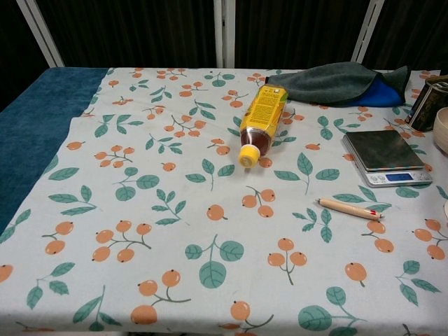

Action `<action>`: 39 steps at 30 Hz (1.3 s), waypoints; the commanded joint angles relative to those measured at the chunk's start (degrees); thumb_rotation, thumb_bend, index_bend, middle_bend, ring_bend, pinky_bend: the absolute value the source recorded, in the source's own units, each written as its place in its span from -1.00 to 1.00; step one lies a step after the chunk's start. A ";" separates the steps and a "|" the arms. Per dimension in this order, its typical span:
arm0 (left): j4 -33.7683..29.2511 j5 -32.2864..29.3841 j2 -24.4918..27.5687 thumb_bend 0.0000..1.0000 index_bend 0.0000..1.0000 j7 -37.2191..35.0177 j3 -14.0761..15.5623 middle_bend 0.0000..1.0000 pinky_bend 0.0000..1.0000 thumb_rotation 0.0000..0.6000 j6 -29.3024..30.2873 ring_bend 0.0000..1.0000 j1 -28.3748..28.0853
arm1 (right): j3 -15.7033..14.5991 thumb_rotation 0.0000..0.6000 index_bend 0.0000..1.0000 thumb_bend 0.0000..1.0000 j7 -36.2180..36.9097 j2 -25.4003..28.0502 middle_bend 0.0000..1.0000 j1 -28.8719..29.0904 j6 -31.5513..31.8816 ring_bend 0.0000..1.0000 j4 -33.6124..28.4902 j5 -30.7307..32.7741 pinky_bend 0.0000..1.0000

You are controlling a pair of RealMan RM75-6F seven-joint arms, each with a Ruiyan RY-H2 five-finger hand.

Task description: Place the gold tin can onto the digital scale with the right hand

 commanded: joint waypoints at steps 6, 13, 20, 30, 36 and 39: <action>-0.09 -0.15 0.29 -0.83 -0.96 -0.78 0.03 -1.00 -1.00 1.00 0.06 -1.00 0.04 | 0.37 1.00 -0.61 -0.54 1.89 1.21 -0.58 0.59 0.20 -0.70 -0.93 -0.18 -1.00; 0.14 -0.13 0.09 -0.83 -0.96 -0.80 0.05 -1.00 -1.00 1.00 -0.12 -1.00 -0.10 | -1.30 1.00 -0.58 -0.53 0.62 1.02 -0.51 1.56 -1.93 -0.67 -0.72 2.35 -1.00; 0.33 -0.38 0.13 -0.83 -0.96 -1.07 0.02 -1.00 -1.00 1.00 0.06 -1.00 0.04 | -1.65 1.00 -0.26 -0.50 0.71 0.30 -0.32 2.15 -0.02 -0.47 -0.66 3.03 -1.00; 0.63 -0.38 0.02 -0.83 -0.96 -1.42 0.05 -1.00 -1.00 1.00 0.23 -1.00 0.10 | -1.80 1.00 0.48 -0.37 1.71 0.35 0.18 1.68 2.32 0.02 -1.22 1.62 -0.77; 0.81 -0.31 -0.13 -0.83 -0.96 -1.67 0.02 -1.00 -1.00 1.00 0.45 -1.00 0.15 | -0.76 1.00 0.70 -0.35 3.78 3.20 0.31 0.85 5.22 0.13 -5.92 -1.05 -0.67; 1.05 -0.15 -0.33 -0.83 -0.96 -1.95 -0.04 -1.00 -1.00 1.00 0.72 -1.00 0.17 | -0.10 1.00 0.70 -0.35 3.86 6.74 0.31 0.33 8.12 0.13 -11.94 -2.91 -0.67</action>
